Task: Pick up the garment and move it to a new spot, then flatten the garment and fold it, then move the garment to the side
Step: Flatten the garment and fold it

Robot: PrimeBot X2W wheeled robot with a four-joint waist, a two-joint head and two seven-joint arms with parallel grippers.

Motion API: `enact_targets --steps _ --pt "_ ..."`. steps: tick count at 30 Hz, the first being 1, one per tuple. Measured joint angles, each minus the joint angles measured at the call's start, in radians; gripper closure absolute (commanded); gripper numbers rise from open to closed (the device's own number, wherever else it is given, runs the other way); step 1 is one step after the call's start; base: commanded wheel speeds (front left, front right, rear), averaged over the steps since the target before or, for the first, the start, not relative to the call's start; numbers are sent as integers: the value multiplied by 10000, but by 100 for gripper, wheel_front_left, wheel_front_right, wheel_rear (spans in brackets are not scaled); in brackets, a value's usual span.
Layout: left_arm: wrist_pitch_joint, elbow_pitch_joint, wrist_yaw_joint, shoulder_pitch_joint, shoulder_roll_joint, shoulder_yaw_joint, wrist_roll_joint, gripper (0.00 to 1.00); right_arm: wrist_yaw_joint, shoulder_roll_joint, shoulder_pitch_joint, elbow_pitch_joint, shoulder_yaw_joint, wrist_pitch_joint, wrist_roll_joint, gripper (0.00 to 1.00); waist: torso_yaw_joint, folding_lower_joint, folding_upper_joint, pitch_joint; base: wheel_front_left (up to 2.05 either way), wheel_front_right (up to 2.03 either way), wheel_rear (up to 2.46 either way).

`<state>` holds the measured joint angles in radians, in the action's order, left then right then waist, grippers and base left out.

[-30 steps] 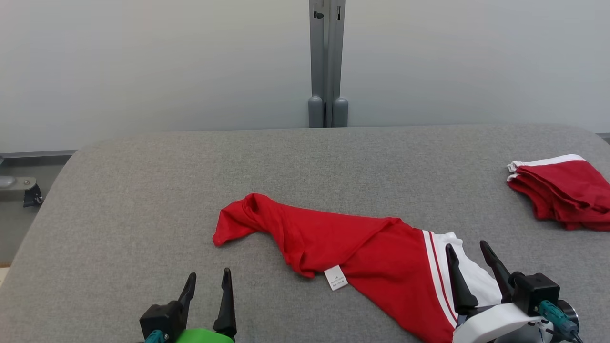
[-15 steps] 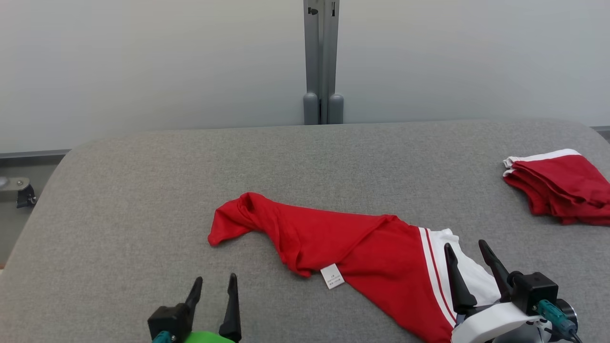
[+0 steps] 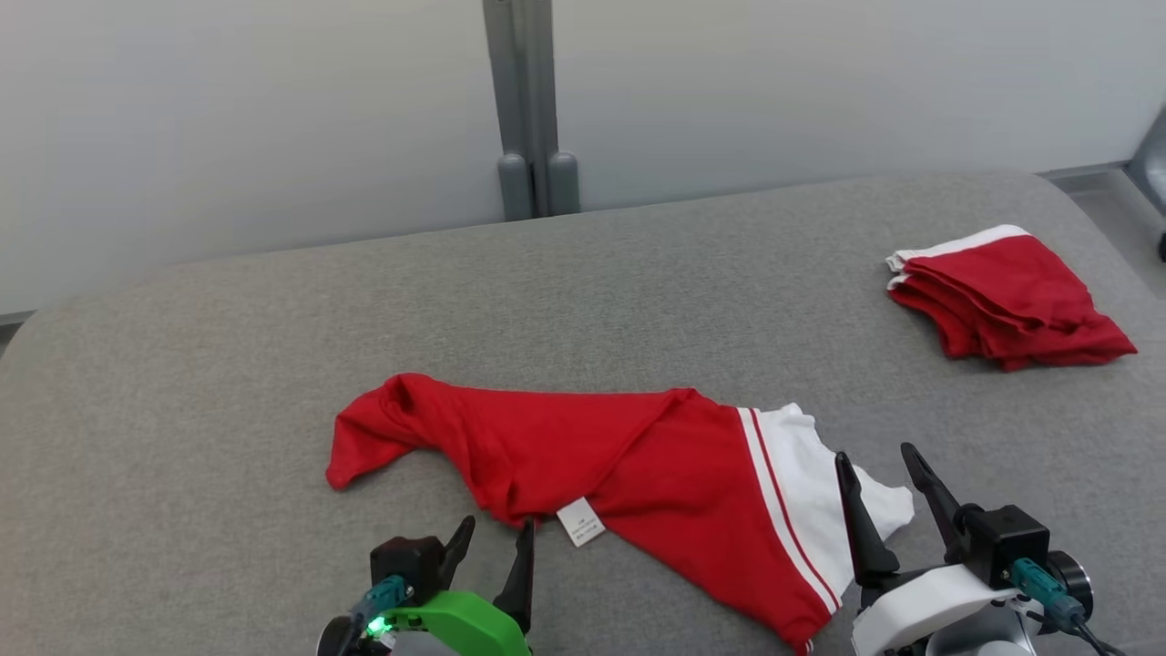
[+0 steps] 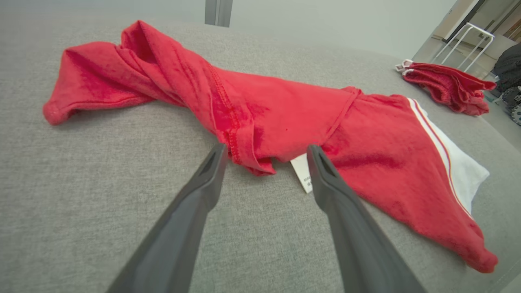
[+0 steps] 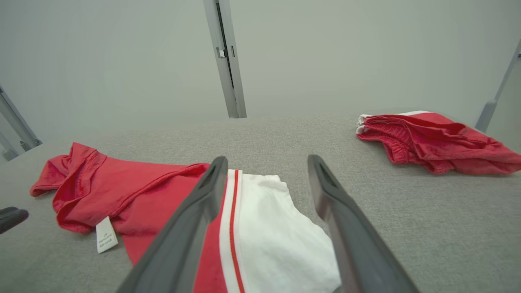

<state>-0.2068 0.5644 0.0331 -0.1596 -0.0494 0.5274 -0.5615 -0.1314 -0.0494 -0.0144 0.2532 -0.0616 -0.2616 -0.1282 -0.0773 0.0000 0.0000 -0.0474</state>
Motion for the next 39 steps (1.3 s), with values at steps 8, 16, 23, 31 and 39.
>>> enact_targets --steps 8,16,23,31,39 --pt "-320 1484 683 -801 8 357 -1112 0 0 -4 2 17 -17 0 65 0 -792 0 0 329 0 0 0" --pt "-512 2514 1256 -1259 8 -19 -1618 0 0 -4 11 17 -50 0 58 0 -1129 0 0 569 0 0 0" --pt "-545 2579 798 -1658 10 -255 -1630 56 0 -4 48 25 -150 0 10 0 -1143 0 0 591 0 0 0" --pt "-556 1908 451 -1667 12 -525 -1129 100 0 -6 48 48 25 0 8 0 -953 0 0 555 0 0 0" --pt "-571 1081 278 -1091 8 -832 -456 100 0 0 35 81 6 0 -178 0 -323 0 0 339 0 0 0"
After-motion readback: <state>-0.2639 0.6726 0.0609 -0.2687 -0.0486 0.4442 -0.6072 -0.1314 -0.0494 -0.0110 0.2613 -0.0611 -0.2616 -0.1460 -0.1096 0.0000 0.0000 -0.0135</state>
